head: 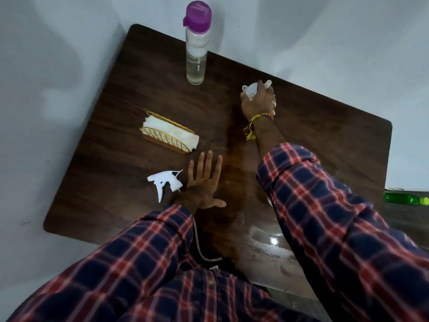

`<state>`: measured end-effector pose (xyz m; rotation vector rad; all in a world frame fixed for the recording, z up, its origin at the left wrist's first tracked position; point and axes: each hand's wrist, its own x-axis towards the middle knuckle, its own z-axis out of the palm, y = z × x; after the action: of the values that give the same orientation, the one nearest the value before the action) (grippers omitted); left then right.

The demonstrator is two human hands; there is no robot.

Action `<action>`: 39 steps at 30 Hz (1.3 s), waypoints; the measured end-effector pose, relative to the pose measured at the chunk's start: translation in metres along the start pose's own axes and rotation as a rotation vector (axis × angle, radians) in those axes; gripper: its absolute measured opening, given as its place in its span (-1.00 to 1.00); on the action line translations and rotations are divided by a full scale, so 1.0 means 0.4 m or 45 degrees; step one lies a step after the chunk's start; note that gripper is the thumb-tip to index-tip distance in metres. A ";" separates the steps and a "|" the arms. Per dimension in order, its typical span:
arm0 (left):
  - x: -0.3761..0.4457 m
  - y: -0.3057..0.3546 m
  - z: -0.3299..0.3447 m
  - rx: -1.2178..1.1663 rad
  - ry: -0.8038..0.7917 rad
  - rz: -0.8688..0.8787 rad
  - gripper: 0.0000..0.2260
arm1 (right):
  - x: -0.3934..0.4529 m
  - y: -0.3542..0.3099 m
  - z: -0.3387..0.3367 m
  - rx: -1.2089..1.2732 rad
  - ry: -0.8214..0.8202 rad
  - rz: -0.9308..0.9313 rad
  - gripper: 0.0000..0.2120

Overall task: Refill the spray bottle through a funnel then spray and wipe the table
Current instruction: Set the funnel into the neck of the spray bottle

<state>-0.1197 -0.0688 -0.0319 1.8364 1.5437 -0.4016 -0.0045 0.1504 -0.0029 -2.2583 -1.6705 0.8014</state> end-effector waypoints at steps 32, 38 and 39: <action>-0.111 0.469 -0.065 -0.608 0.410 0.269 -0.16 | -0.605 0.472 -0.631 1.167 -0.055 0.279 -0.82; -0.072 0.462 -0.037 -0.570 0.428 0.152 -0.36 | -0.574 0.456 -0.556 0.878 -0.141 0.204 -0.77; -0.072 0.460 -0.031 -0.558 0.423 0.132 -0.41 | -0.569 0.454 -0.544 0.849 -0.152 0.195 -0.76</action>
<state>0.0458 -0.0909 0.0515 1.6750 1.5860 0.2880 0.2149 -0.0913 0.1571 -1.8928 -1.0458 1.3147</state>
